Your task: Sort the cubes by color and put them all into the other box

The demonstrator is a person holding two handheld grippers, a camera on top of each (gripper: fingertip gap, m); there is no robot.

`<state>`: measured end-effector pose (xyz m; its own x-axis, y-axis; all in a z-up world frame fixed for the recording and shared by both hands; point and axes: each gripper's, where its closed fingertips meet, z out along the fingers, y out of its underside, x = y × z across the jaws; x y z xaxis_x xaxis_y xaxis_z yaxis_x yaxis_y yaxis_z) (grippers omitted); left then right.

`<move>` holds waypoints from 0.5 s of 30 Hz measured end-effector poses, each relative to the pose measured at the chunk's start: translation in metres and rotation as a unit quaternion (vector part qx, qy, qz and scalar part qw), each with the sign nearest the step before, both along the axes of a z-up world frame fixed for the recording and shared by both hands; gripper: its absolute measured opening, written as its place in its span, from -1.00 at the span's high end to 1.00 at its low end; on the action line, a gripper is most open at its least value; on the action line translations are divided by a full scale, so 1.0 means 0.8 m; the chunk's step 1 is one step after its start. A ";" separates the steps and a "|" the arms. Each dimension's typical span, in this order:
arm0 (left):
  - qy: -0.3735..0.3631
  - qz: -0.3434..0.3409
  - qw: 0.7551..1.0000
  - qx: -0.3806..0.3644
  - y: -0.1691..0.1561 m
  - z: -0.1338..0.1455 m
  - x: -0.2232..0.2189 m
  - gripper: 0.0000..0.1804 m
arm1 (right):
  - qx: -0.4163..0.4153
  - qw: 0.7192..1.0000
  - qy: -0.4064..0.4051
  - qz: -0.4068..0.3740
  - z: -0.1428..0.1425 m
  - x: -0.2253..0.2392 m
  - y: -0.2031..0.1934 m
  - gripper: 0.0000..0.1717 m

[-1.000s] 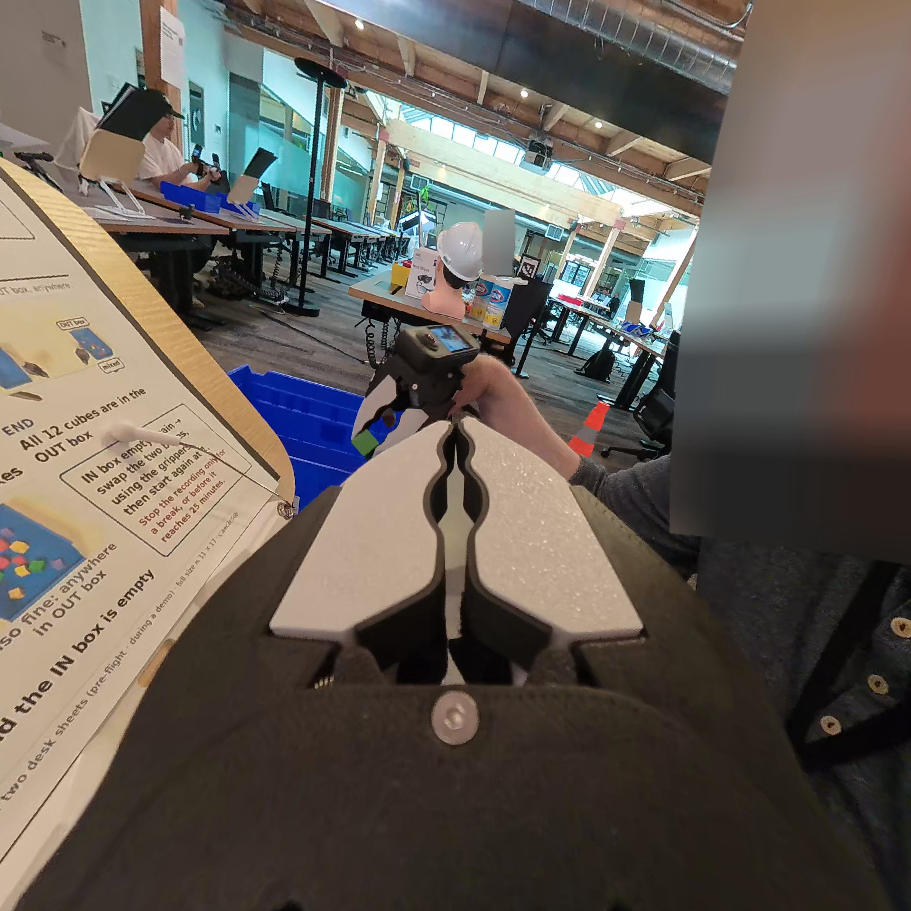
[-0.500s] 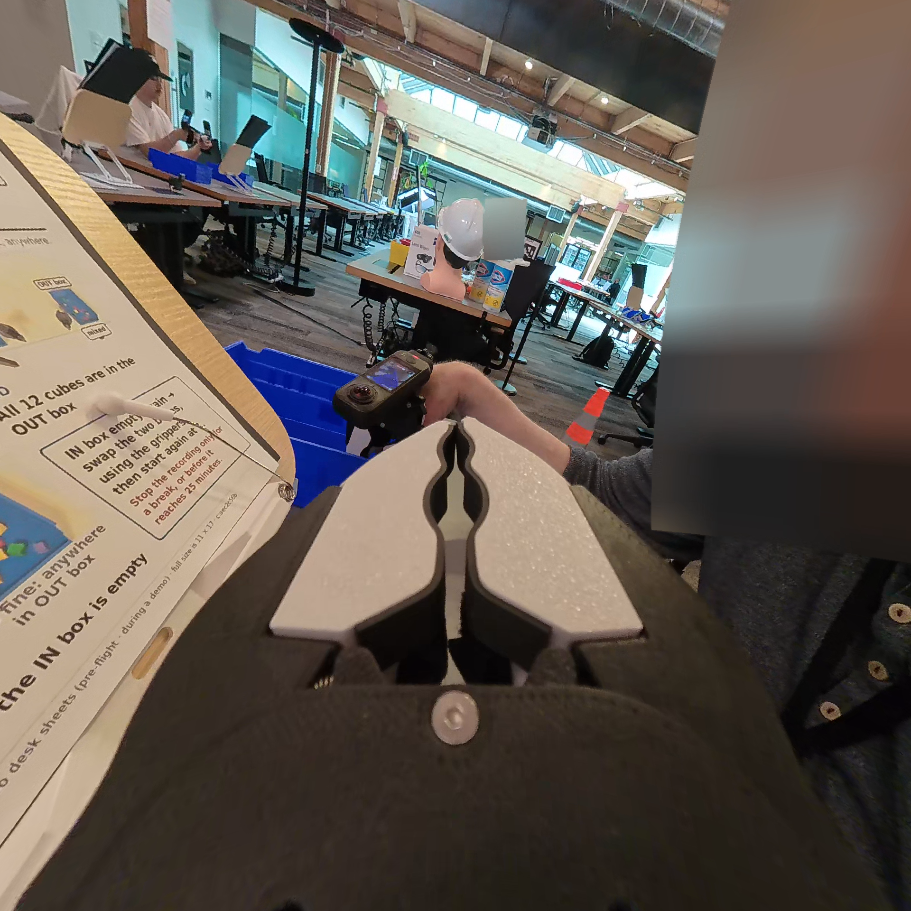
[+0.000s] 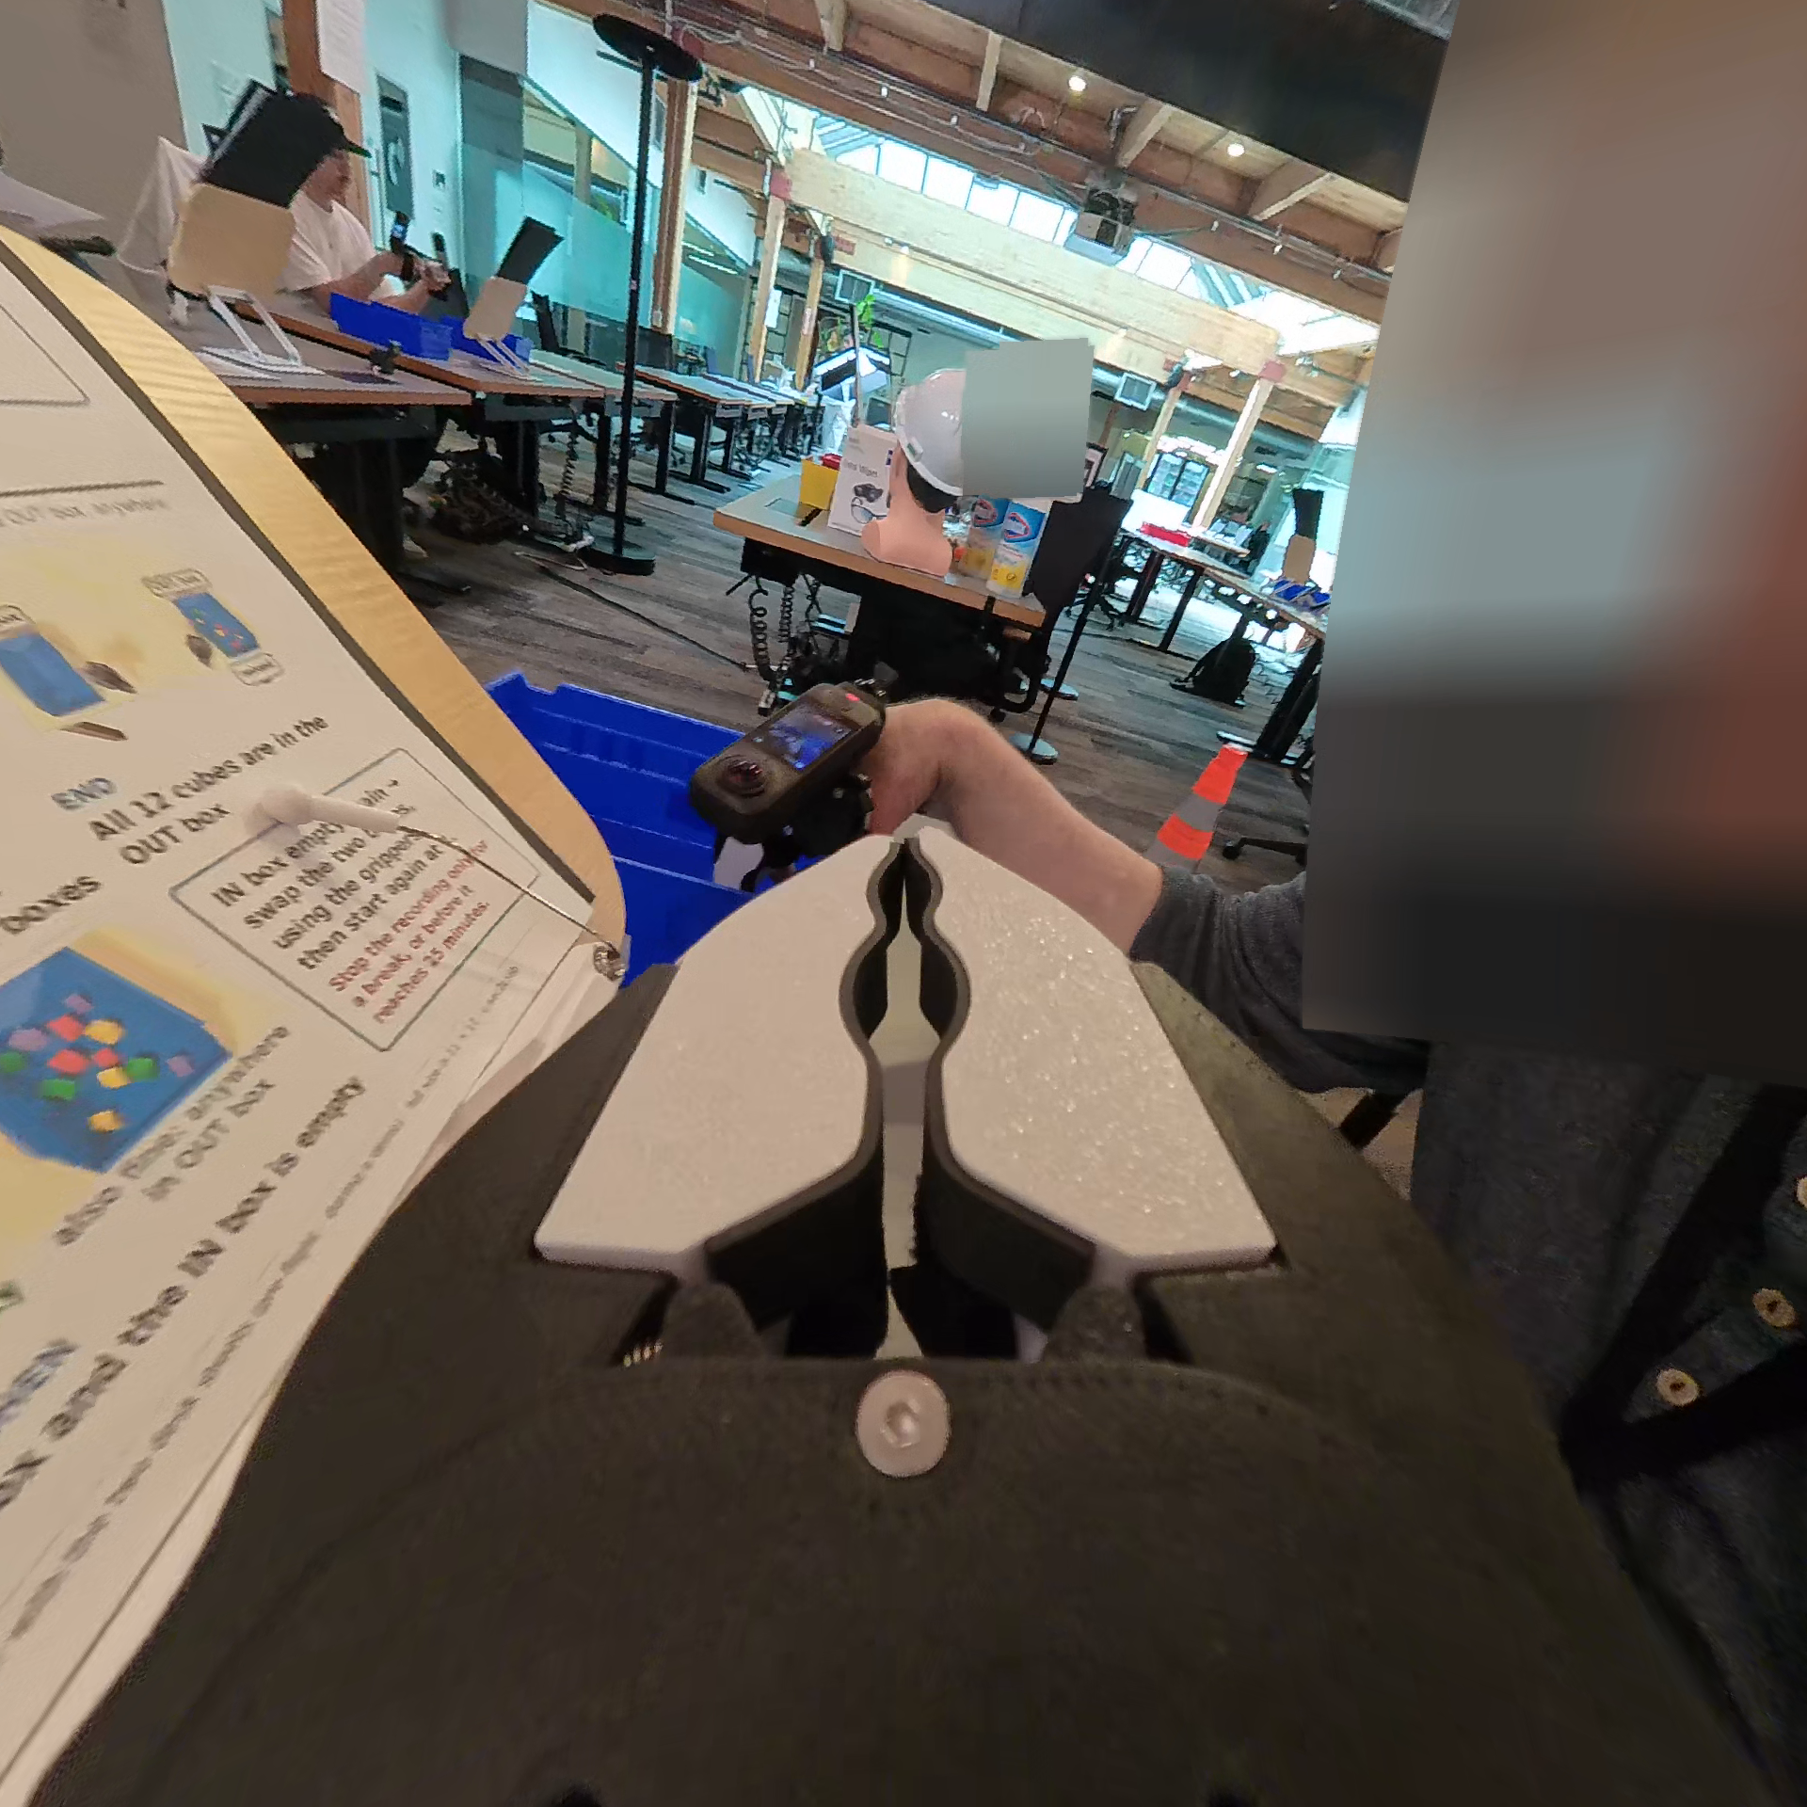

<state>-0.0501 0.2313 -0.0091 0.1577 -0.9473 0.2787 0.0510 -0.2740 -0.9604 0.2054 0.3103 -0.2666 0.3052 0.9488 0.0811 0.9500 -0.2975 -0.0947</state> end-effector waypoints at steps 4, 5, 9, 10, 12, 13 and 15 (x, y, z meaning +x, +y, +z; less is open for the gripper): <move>0.036 0.054 0.997 0.040 0.013 0.011 -0.034 1.00 | 0.026 1.000 0.018 0.002 0.024 -0.001 -0.001 0.54; 0.047 0.081 0.994 0.055 0.019 0.015 -0.048 1.00 | 0.039 0.999 0.020 0.002 0.031 -0.001 0.002 0.56; 0.127 0.199 0.967 0.094 0.053 0.016 -0.123 0.99 | 0.081 0.996 0.039 0.011 0.056 -0.011 0.006 0.61; 0.148 0.235 0.956 0.098 0.063 0.014 -0.146 0.99 | 0.090 0.995 0.041 0.013 0.060 -0.014 0.008 0.62; 0.175 0.293 0.934 0.102 0.080 0.011 -0.192 0.98 | 0.104 0.993 0.045 0.020 0.067 -0.020 0.009 0.64; 0.189 0.313 0.926 0.093 0.086 0.005 -0.214 0.95 | 0.109 0.993 0.046 0.024 0.070 -0.024 0.009 0.65; 0.230 0.347 0.908 0.054 0.099 -0.016 -0.259 0.83 | 0.114 0.992 0.049 0.034 0.072 -0.032 0.008 0.66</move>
<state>-0.2571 0.3108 -0.0220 0.8029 -0.5935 -0.0564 -0.2381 -0.2326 -0.9430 0.1799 0.3170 -0.2093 0.2589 0.9275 0.2697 0.9500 -0.1941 -0.2445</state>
